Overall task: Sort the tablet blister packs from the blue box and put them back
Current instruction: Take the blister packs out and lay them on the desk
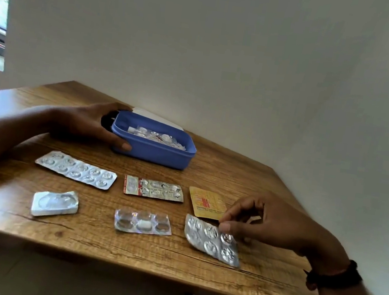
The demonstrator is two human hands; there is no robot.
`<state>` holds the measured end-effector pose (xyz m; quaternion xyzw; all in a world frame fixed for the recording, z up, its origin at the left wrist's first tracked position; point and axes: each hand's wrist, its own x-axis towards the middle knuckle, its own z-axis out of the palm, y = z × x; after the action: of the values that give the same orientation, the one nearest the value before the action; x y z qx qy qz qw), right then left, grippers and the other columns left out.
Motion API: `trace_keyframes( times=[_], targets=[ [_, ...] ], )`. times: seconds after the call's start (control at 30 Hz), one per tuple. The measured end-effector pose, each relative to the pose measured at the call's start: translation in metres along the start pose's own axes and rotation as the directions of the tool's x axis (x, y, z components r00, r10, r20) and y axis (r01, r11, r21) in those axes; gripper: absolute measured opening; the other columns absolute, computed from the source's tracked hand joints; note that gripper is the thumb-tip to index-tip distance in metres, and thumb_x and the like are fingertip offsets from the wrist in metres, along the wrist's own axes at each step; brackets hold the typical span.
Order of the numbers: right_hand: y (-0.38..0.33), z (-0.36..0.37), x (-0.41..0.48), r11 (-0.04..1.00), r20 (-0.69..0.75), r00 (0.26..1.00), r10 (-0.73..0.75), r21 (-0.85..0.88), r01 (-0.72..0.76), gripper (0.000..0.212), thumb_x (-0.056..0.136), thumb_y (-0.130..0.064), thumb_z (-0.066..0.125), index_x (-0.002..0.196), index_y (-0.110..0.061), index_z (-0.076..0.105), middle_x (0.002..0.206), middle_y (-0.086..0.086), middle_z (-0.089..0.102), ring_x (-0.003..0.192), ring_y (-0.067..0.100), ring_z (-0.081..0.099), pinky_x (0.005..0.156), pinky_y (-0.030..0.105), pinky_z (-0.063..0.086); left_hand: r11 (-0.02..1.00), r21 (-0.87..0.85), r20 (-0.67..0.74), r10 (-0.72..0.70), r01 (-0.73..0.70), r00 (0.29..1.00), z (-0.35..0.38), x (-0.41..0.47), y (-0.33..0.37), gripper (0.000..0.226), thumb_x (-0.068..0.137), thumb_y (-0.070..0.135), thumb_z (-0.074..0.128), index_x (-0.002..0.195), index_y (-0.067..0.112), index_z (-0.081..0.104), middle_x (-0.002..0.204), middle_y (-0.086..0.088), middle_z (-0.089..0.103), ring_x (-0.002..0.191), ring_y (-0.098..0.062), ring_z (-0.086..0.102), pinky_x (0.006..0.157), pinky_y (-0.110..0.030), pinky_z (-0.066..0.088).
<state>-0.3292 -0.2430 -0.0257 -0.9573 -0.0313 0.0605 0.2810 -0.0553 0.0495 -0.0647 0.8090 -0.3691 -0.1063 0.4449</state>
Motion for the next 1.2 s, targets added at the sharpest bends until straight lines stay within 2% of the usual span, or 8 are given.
trace_keyframes(
  times=[0.17, 0.3, 0.47, 0.63, 0.8, 0.93, 1.07, 1.2],
  targets=[
    [-0.001, 0.002, 0.014, 0.998, -0.127, 0.992, -0.001, -0.059, -0.006, 0.032, 0.066, -0.067, 0.068, 0.09, -0.045, 0.071, 0.094, -0.016, 0.071, 0.084, 0.005, 0.065, 0.073, 0.029, 0.055, 1.0, 0.009, -0.002, -0.011, 0.011, 1.0, 0.001, -0.001, 0.002, 0.108, 0.056, 0.041, 0.089, 0.146, 0.023, 0.033, 0.129, 0.009, 0.053, 0.115, -0.008, 0.053, 0.097, -0.031, 0.045],
    [-0.002, -0.002, 0.03, 0.998, -0.145, 0.989, 0.014, -0.064, -0.023, 0.024, 0.073, -0.056, 0.069, 0.09, -0.04, 0.074, 0.093, -0.016, 0.072, 0.086, 0.008, 0.065, 0.075, 0.031, 0.056, 1.0, 0.014, -0.001, -0.014, 0.014, 1.0, 0.0, -0.002, 0.004, 0.105, 0.057, 0.041, 0.086, 0.145, 0.025, 0.032, 0.134, 0.006, 0.053, 0.116, -0.008, 0.053, 0.097, -0.031, 0.045],
    [-0.014, -0.01, 0.063, 0.997, -0.315, 0.947, -0.065, 0.006, 0.071, 0.012, 0.079, -0.042, 0.072, 0.088, -0.034, 0.074, 0.081, -0.013, 0.073, 0.068, 0.001, 0.064, 0.057, 0.014, 0.049, 0.999, 0.04, -0.013, -0.024, 0.025, 1.0, 0.0, -0.004, 0.005, 0.122, 0.043, 0.054, 0.087, 0.148, 0.025, 0.03, 0.141, 0.005, 0.049, 0.127, -0.016, 0.049, 0.11, -0.044, 0.041],
    [-0.031, -0.007, 0.117, 0.981, -0.44, 0.877, -0.192, -0.088, 0.171, 0.017, 0.087, -0.027, 0.07, 0.101, -0.02, 0.074, 0.087, -0.011, 0.07, 0.077, 0.001, 0.062, 0.064, 0.009, 0.045, 0.999, 0.045, -0.018, -0.029, 0.03, 0.999, 0.001, -0.001, 0.005, 0.118, 0.047, 0.048, 0.085, 0.148, 0.027, 0.028, 0.145, 0.004, 0.045, 0.129, -0.016, 0.046, 0.11, -0.043, 0.04],
    [-0.043, 0.01, 0.155, 0.961, -0.408, 0.88, -0.242, -0.223, 0.161, 0.017, 0.091, -0.031, 0.062, 0.101, -0.02, 0.072, 0.092, -0.008, 0.069, 0.084, 0.001, 0.061, 0.075, 0.018, 0.047, 0.997, 0.066, -0.005, -0.042, 0.042, 0.999, -0.001, -0.001, 0.004, 0.119, 0.046, 0.052, 0.086, 0.147, 0.029, 0.028, 0.143, 0.006, 0.047, 0.126, -0.015, 0.048, 0.108, -0.042, 0.042],
    [-0.043, 0.026, 0.163, 0.941, -0.353, 0.913, -0.205, -0.327, 0.085, 0.026, 0.098, -0.046, 0.041, 0.094, -0.03, 0.062, 0.104, 0.0, 0.066, 0.108, 0.026, 0.056, 0.09, 0.043, 0.047, 0.997, 0.067, -0.003, -0.047, 0.047, 0.999, -0.002, -0.001, 0.003, 0.124, 0.039, 0.061, 0.086, 0.146, 0.032, 0.029, 0.141, 0.008, 0.048, 0.124, -0.013, 0.049, 0.107, -0.041, 0.043],
    [-0.039, 0.027, 0.156, 0.942, -0.36, 0.901, -0.24, -0.311, 0.127, 0.032, 0.101, -0.045, 0.035, 0.088, -0.029, 0.06, 0.092, -0.003, 0.063, 0.094, 0.023, 0.057, 0.085, 0.046, 0.046, 0.997, 0.065, -0.01, -0.051, 0.052, 0.999, -0.001, -0.002, 0.003, 0.129, 0.035, 0.064, 0.085, 0.146, 0.033, 0.028, 0.142, 0.009, 0.047, 0.126, -0.013, 0.048, 0.108, -0.043, 0.042],
    [-0.035, 0.028, 0.153, 0.955, -0.403, 0.878, -0.257, -0.245, 0.167, 0.041, 0.1, -0.044, 0.039, 0.095, -0.019, 0.071, 0.097, 0.0, 0.069, 0.088, 0.014, 0.059, 0.08, 0.042, 0.048, 0.996, 0.074, -0.004, -0.055, 0.055, 0.999, -0.001, -0.003, 0.004, 0.131, 0.036, 0.064, 0.085, 0.148, 0.031, 0.027, 0.144, 0.007, 0.046, 0.128, -0.016, 0.047, 0.109, -0.046, 0.041]
  ],
)
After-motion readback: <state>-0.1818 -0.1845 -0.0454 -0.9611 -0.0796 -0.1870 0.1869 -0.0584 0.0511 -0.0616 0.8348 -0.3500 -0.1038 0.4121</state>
